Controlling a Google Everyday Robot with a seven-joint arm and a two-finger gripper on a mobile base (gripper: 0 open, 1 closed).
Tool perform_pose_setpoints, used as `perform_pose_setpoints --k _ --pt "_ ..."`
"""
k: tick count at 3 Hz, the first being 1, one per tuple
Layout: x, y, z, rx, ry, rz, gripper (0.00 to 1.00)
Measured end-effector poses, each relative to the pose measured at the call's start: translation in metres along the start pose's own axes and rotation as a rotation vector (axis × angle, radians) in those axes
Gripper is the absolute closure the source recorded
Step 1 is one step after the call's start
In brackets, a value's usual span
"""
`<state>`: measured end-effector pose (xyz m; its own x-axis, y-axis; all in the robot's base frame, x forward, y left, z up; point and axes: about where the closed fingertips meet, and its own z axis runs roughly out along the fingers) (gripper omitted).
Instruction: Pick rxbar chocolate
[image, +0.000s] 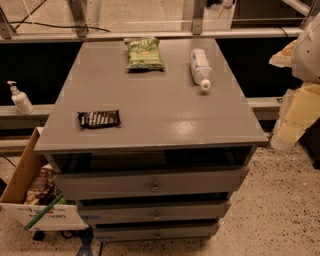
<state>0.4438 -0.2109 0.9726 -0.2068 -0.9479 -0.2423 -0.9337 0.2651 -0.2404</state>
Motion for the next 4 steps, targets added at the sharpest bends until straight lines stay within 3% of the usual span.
perform_pose_setpoints --k 1,2,4 --pt "-0.017 0.0 0.022 -0.033 -0.085 -0.03 0.0" --pt "-0.05 0.01 0.05 -0.075 -0.194 -0.087 0.0" --pt "-0.135 0.042 0.112 -0.181 -0.384 -0.233 0.0"
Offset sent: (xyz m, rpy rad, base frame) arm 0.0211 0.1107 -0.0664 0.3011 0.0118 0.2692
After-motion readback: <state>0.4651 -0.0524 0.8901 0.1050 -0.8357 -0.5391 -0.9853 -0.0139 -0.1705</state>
